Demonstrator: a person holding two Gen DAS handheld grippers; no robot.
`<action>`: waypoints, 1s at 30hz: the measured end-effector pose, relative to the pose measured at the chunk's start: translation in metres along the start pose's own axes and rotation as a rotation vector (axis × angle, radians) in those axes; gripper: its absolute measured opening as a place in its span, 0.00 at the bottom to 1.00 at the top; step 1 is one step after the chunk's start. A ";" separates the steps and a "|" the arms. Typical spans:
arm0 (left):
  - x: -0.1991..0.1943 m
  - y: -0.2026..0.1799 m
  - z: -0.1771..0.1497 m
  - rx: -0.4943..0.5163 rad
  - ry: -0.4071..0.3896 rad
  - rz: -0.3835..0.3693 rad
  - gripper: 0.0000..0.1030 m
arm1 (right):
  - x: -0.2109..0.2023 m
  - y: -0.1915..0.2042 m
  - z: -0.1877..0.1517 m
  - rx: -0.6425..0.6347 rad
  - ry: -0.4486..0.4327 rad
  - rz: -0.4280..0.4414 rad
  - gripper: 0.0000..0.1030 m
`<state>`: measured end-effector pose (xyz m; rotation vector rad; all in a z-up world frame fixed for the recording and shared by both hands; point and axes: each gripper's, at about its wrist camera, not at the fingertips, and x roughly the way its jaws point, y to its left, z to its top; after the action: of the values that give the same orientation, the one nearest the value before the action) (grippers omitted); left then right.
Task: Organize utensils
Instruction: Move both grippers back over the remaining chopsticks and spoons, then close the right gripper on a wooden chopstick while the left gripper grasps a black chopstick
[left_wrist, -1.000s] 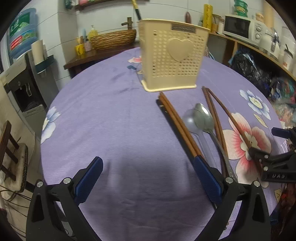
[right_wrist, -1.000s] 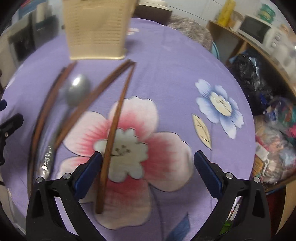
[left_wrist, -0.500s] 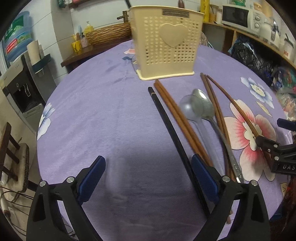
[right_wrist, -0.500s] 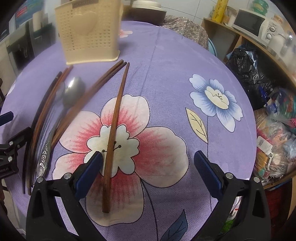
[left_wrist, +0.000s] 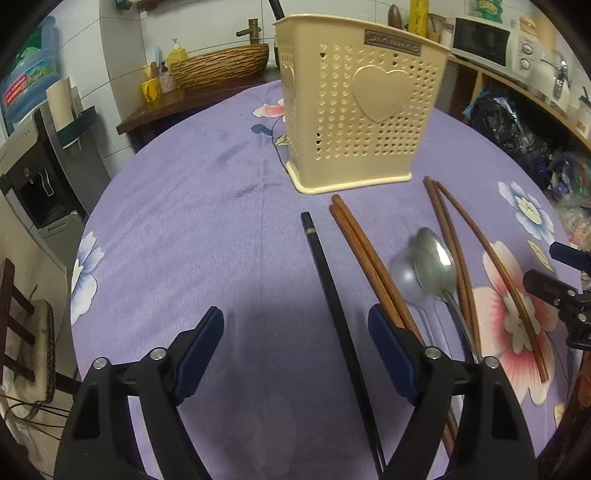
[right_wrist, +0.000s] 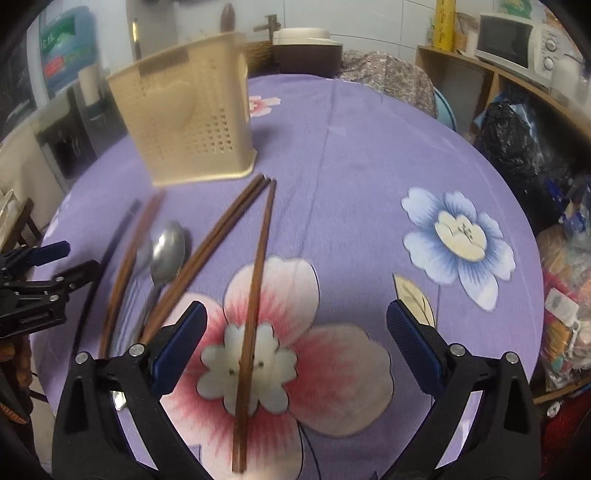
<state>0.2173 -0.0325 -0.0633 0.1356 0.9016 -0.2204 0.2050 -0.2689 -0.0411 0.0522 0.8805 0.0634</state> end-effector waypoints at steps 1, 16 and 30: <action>0.003 0.001 0.002 -0.008 0.006 -0.012 0.70 | 0.003 0.000 0.004 -0.001 0.005 0.008 0.76; 0.028 -0.002 0.032 -0.088 0.035 -0.051 0.38 | 0.061 0.014 0.054 0.001 0.100 0.010 0.30; 0.042 -0.006 0.048 -0.081 0.020 -0.030 0.10 | 0.085 0.015 0.072 0.015 0.095 0.034 0.07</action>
<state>0.2775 -0.0535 -0.0667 0.0493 0.9318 -0.2099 0.3145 -0.2493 -0.0597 0.0789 0.9749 0.0912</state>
